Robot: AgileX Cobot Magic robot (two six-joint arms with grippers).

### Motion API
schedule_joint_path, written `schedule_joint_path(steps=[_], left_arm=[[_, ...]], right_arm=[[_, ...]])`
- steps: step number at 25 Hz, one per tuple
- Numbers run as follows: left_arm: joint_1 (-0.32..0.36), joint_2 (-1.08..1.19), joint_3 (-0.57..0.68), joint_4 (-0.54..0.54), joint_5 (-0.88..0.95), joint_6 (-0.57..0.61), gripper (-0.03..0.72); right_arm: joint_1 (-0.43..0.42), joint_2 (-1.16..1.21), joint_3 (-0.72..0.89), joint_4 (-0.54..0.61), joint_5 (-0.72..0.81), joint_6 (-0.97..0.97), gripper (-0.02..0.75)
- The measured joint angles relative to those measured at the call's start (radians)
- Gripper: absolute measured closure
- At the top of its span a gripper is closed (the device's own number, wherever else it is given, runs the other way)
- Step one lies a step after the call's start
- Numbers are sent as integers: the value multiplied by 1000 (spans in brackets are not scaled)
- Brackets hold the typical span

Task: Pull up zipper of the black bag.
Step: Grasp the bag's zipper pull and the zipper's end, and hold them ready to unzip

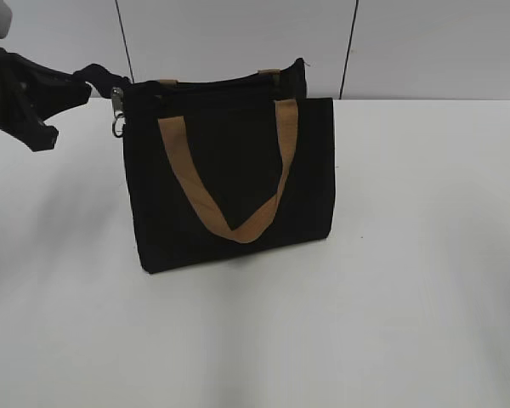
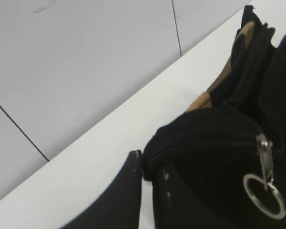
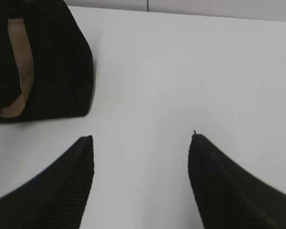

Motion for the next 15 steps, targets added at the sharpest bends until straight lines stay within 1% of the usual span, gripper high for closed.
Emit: schedule_joint_path(steps=[2,5,7,9,11,15], left_arm=[[0,0,-21,2,2,-17,664],[0,0,-51,4,-2,-40,665],[0,0,-59,6,-5,-48,665],[0,0,-59,21,-6,-61,665],[0,0,-59,36,-6,-70,665],[0,-2,-59,43,-4,-91,665]], right_arm=[[0,115,-66,52,-29,-62,267],[4,289,-173,130,-30,-129,268],[34,414,-238,146,-29,-154,268],[103,496,-301,146,-30,-162,269],[206,578,-357,128,-41,-153,269],[410,760,-463,47,-87,11,269]])
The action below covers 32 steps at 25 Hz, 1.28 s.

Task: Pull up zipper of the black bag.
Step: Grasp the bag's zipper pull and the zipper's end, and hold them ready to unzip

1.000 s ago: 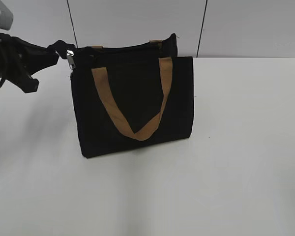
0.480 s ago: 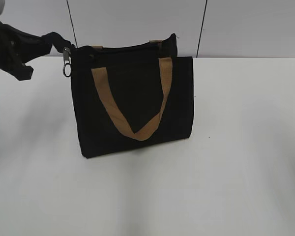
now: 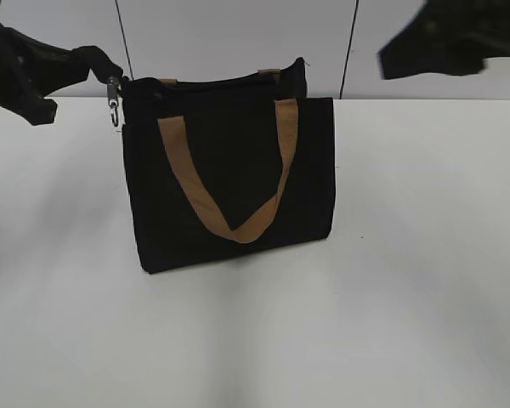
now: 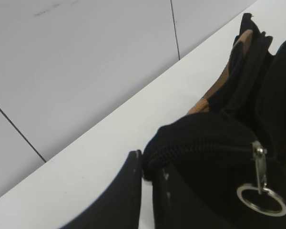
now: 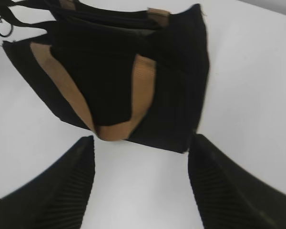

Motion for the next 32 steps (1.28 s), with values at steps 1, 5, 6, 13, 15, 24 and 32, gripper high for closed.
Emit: schedule_joint_path(steps=[1,5,6,13,15,24,32], left_arm=[[0,-3,0,1,0,-3,665],[0,-7,0,2,-1,-19,666],[0,-7,0,2,-1,-23,666],[0,-7,0,2,-1,-26,666],[0,-7,0,2,-1,-26,666],[0,-7,0,2,-10,-26,666],[0,-7,0,2,-22,-27,666]], right_arm=[[38,47,-27,-20,-11,61,269],[188,216,-142,-49,-76,234,297],[222,258,-171,-49,-91,257,318],[364,495,-404,-36,-122,307,384],[367,548,-443,-9,-123,309,397],[367,680,-536,34,-144,313,444],[366,762,-577,39,-187,374,448]])
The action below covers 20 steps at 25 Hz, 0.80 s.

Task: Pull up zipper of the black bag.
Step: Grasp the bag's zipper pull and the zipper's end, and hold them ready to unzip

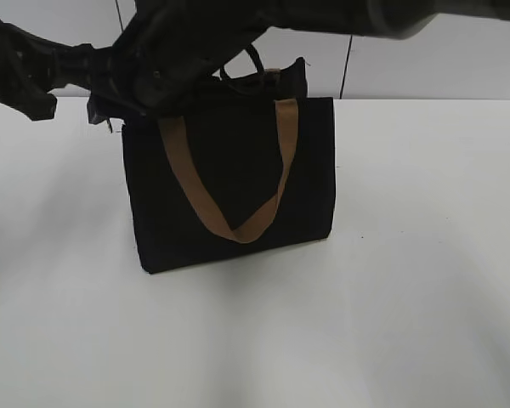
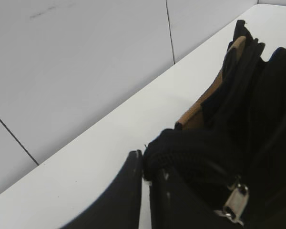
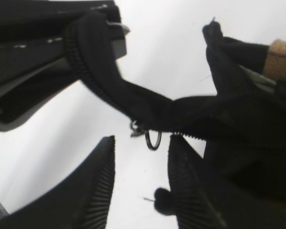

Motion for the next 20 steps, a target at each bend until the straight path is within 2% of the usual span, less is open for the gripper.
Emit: schedule_joint_path(steps=[4,12,15,17,20], left_arm=[[0,0,0,-1,-1,0,666],[0,0,0,-3,-21,0,666],[0,0,0,-4,-31,-1,666],[0,0,0,-5,-33,-1,666],[0,0,0,-5,-33,-1,666]], right_arm=[[0,27,-4,0,-25,81,478],[0,35,-5,0,-52,111,500],[-3,49,-5,-1,-86,118,608],[-8,53,-5,-2,-90,119,710],[-10,53,-5,-2,-78,120,740]])
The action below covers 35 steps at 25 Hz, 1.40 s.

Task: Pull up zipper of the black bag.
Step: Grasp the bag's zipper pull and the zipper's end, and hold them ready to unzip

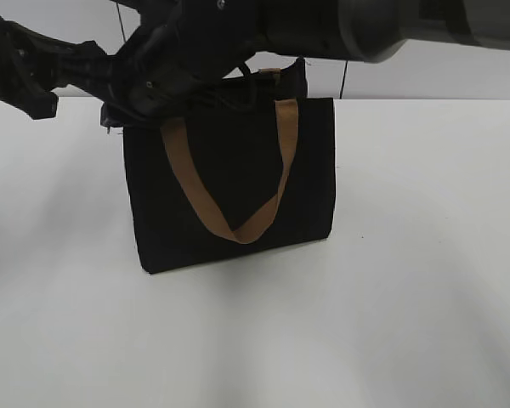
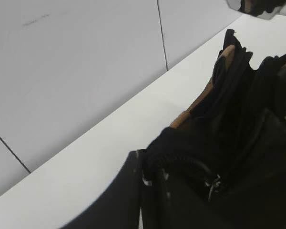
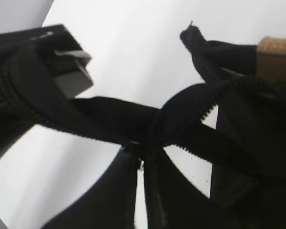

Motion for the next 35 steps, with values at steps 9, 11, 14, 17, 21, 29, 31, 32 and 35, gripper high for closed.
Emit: schedule_joint_path(steps=[9,11,14,17,21,29,31,32,35], left_arm=[[0,0,0,39,74,-115,666],[0,0,0,93,77,-200,666],[-1,0,1,256,68,-398,666],[-2,-4,1,383,46,-633,666],[13,-38,4,411,-20,-780,666],[74,-101,4,416,-94,-875,666],[92,-102,4,418,-132,-881,667],[98,-102,4,418,-149,-882,667],[102,-102,4,420,-170,-884,667]], right_arm=[[-7,-115,0,0,172,-142,745],[-21,-141,0,2,203,-178,747],[-65,-147,0,58,257,-235,748],[-116,-146,0,178,301,-359,748],[-170,-136,0,346,317,-519,749],[-188,-79,0,539,304,-678,749],[-188,-76,0,600,297,-743,749],[-188,-75,0,626,296,-775,750],[-190,-75,0,653,281,-816,750]])
